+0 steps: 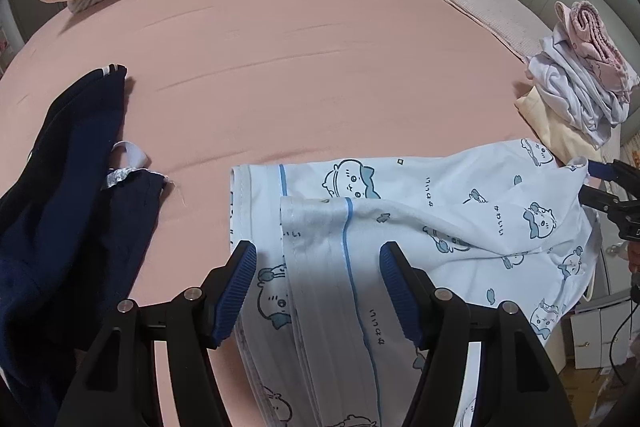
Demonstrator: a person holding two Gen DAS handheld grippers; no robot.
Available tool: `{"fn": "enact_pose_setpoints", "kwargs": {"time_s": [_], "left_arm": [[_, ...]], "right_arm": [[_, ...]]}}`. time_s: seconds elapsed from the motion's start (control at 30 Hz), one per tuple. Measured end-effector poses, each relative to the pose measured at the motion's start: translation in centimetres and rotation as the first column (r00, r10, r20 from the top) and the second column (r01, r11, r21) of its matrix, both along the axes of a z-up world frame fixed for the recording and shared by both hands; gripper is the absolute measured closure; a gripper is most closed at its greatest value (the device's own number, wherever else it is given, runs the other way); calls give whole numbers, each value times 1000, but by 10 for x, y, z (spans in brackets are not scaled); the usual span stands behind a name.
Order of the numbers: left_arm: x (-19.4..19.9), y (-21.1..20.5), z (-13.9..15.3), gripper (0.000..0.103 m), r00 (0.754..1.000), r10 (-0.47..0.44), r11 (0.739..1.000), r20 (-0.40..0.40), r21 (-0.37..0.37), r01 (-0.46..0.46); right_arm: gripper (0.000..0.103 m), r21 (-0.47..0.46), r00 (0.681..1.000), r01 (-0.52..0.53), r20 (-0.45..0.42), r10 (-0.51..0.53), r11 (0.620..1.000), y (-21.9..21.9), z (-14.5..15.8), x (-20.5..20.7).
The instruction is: Fold clothes
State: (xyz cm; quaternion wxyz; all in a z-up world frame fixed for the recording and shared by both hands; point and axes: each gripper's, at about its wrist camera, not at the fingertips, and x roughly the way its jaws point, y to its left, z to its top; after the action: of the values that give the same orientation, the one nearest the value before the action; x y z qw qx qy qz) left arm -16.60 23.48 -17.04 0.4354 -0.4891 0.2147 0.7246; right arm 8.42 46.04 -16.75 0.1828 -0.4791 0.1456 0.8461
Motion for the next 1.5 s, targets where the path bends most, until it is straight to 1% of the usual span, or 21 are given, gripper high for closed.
{"fn": "enact_pose_setpoints", "kwargs": {"time_s": [0.23,0.37,0.53,0.63,0.73,0.8,0.9,1.0,1.03,1.1,1.13,1.17,1.23,1.27,1.3,1.37,1.5], "left_arm": [[-13,12,-11,41,1000,0,1000,4,-17,0],[-19,10,-16,41,998,35,999,46,25,-36],[-25,13,-17,52,998,60,997,34,38,-62],[-16,11,-18,59,999,54,998,-4,27,-54],[-15,13,-18,66,998,55,998,-31,15,-55],[-18,11,-20,74,997,71,997,-41,5,-71],[-20,11,-20,76,996,73,997,-53,-1,-74],[-26,12,-17,80,996,74,997,-56,2,-74],[-26,12,-17,81,996,78,997,-52,7,-78],[-28,11,-16,85,995,88,996,-43,17,-87],[-29,11,-15,86,995,93,996,-40,22,-92],[-30,10,-14,87,994,96,995,-43,29,-95],[-29,8,-12,89,994,104,994,-44,42,-102],[-29,6,-11,91,993,109,993,-43,49,-107],[-30,5,-10,94,992,116,992,-41,59,-113],[-31,1,-5,95,991,129,989,-36,83,-126],[-35,-7,11,97,986,163,977,-21,142,-159]], "right_arm": [[33,-121,998,55,-26,-58,991,13,-15,7],[33,-139,997,64,-39,-70,988,14,-19,7],[33,-170,995,85,-42,-94,982,16,-27,4],[33,-203,992,99,-56,-113,974,18,-30,4],[33,-207,992,102,-56,-115,973,19,-33,5],[33,-209,991,107,-59,-122,972,18,-35,5],[33,-218,989,115,-64,-131,969,16,-36,6],[34,-192,990,104,-70,-120,976,10,-34,5],[36,-180,991,95,-72,-110,979,8,-32,3],[49,-155,993,78,-76,-90,985,3,-29,0],[52,-145,994,69,-73,-80,987,1,-27,-2],[58,-134,995,61,-70,-70,989,-1,-26,-4],[65,-100,996,45,-66,-52,994,-7,-24,-8],[71,-80,997,37,-64,-42,996,-10,-23,-10],[74,-53,997,33,-62,-37,998,-14,-21,-12],[79,-8,998,30,-55,-30,1000,-19,-16,-13],[80,81,998,13,-60,-8,997,-30,0,-14]]}}
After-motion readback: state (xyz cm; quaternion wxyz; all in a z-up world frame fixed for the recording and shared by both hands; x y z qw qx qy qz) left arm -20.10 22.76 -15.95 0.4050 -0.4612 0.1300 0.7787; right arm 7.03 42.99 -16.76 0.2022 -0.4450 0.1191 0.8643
